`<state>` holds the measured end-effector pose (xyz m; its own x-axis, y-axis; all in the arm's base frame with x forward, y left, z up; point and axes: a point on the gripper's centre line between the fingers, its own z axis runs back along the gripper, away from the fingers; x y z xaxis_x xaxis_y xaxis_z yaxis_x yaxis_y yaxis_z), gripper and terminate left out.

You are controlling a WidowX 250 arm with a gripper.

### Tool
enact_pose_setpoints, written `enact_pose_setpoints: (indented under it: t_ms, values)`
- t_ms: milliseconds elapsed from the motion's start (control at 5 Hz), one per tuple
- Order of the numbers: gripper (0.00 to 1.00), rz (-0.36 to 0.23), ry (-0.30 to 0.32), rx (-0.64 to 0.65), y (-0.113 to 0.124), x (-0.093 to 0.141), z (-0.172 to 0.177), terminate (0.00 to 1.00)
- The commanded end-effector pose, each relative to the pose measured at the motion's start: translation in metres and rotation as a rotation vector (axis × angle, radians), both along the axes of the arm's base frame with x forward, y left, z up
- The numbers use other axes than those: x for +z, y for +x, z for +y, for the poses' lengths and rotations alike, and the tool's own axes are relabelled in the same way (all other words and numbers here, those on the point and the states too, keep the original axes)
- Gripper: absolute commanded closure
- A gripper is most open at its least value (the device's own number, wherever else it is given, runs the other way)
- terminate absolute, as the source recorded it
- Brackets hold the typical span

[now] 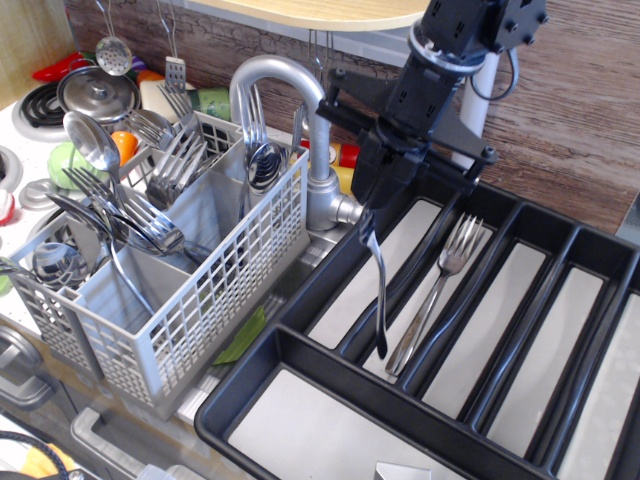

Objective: Put fork from basket to tray

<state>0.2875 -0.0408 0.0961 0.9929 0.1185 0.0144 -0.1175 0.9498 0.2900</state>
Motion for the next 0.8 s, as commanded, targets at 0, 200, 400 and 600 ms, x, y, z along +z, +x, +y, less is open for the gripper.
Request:
enact_pose_setpoints:
  t_ms: [0, 200, 400, 600]
  values:
    - [1.00, 0.006, -0.002, 0.014, 0.0102, 0.0007, -0.0025, 0.00]
    - [1.00, 0.001, -0.047, 0.024, 0.0149, -0.0085, -0.0063, 0.00]
    - [0.00, -0.039, -0.063, 0.043, 0.0191, -0.0063, -0.0096, 0.00]
    - [0.00, -0.039, -0.063, 0.043, 0.0191, -0.0063, -0.0096, 0.00]
